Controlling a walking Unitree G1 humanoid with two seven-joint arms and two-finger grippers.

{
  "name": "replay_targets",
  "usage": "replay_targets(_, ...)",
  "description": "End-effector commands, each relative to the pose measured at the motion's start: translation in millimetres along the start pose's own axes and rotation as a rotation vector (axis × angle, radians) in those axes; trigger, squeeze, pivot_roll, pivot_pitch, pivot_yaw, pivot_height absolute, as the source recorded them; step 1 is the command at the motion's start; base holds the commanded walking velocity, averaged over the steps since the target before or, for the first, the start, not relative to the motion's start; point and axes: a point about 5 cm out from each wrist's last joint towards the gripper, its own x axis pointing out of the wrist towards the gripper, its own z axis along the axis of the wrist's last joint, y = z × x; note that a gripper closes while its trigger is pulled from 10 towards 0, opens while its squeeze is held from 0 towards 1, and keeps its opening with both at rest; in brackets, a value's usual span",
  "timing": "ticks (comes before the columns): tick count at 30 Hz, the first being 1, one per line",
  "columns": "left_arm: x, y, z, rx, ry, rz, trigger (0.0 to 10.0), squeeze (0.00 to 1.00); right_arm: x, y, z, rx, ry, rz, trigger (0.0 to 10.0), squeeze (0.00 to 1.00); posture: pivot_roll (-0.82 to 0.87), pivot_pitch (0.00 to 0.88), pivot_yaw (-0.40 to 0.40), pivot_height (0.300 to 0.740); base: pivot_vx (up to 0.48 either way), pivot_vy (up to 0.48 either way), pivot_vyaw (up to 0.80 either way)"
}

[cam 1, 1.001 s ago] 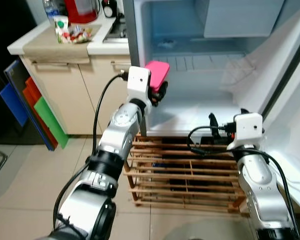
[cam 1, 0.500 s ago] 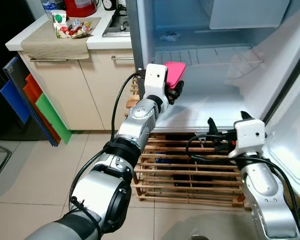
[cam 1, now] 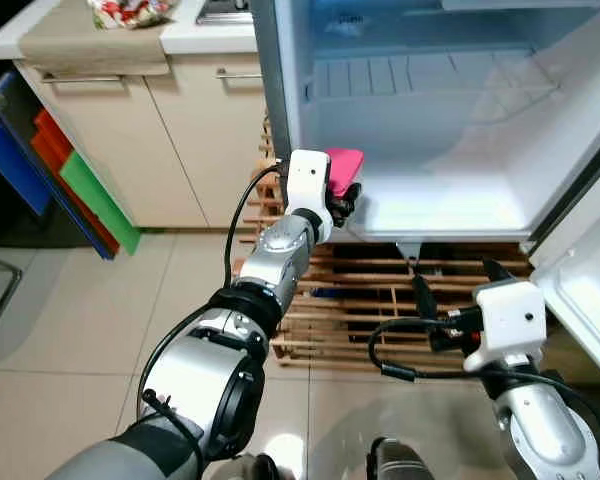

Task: Restocking fridge

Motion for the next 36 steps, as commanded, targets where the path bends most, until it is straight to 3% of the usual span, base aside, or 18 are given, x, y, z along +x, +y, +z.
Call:
replay_targets(1, 3.1, -9.6, 4, -0.002, -0.014, 0.002, 10.0, 0.0, -8.0, 0.3, 6, -0.006, 0.003, -0.011, 10.0, 0.0, -0.42, 0.298, 0.124, 0.74, 0.0, 0.0, 0.0)
replay_targets(5, 2.3, 5.1, 9, 0.007, -0.023, 0.055, 10.0, 0.0, -16.7, 0.3, 8, -0.012, 0.017, -0.021, 10.0, 0.0, -0.44, 0.311, 0.129, 0.74, 0.0, 0.0, 0.0)
replay_targets(6, 0.9, 22.5, 17, -0.002, -0.04, 0.123, 10.0, 0.0, -24.6, -0.6, 9, -0.017, 0.033, -0.03, 10.0, 0.0, -0.46, 0.326, 0.128, 0.74, 0.0, 0.0, 0.0)
replay_targets(9, -0.8, 39.6, 28, 0.037, -0.062, 0.19, 10.0, 0.0, -32.3, -0.5, 13, -0.043, 0.038, -0.031, 10.0, 0.0, -0.46, 0.342, 0.124, 0.74, 0.0, 0.0, 0.0)
replay_targets(15, 1.0, 42.4, 44, 0.032, -0.117, 0.246, 10.0, 0.0, -37.9, 3.1, 19, -0.058, 0.04, -0.004, 10.0, 0.0, -0.46, 0.359, 0.109, 0.74, 0.0, 0.0, 0.0)
replay_targets(20, 3.8, 37.3, 58, -0.021, -0.168, 0.308, 10.0, 0.0, -39.6, 3.8, 17, -0.047, 0.061, 0.003, 10.0, 0.0, -0.45, 0.359, 0.106, 0.74, 0.0, 0.0, 0.0)
replay_targets(21, 4.4, 35.6, 61, -0.037, -0.176, 0.314, 10.0, 0.3, -39.7, 4.1, 17, -0.046, 0.062, 0.005, 10.0, 0.0, -0.45, 0.359, 0.107, 0.74, 0.0, 0.0, 0.0)
replay_targets(22, 5.8, 31.5, 65, -0.055, -0.187, 0.32, 10.0, 0.76, -39.6, 5.4, 17, -0.046, 0.064, 0.007, 10.0, 0.0, -0.46, 0.358, 0.107, 0.74, 0.0, 0.0, 0.0)
replay_targets(23, 5.8, 31.5, 65, -0.055, -0.187, 0.32, 10.0, 0.76, -39.6, 5.4, 17, -0.046, 0.064, 0.007, 10.0, 0.0, -0.46, 0.358, 0.107, 0.74, 0.0, 0.0, 0.0)
replay_targets(24, 6.4, 29.3, 66, -0.064, -0.191, 0.318, 10.0, 1.0, -39.6, 5.8, 17, -0.046, 0.066, 0.007, 10.0, 0.0, -0.46, 0.358, 0.107, 0.74, 0.0, 0.0, 0.0)
replay_targets(36, 8.9, 20.6, 82, 0.016, -0.233, 0.341, 10.0, 1.0, -39.7, 7.1, 17, -0.046, 0.079, 0.011, 10.0, 0.0, -0.46, 0.347, 0.098, 0.74, 0.0, 0.0, 0.0)
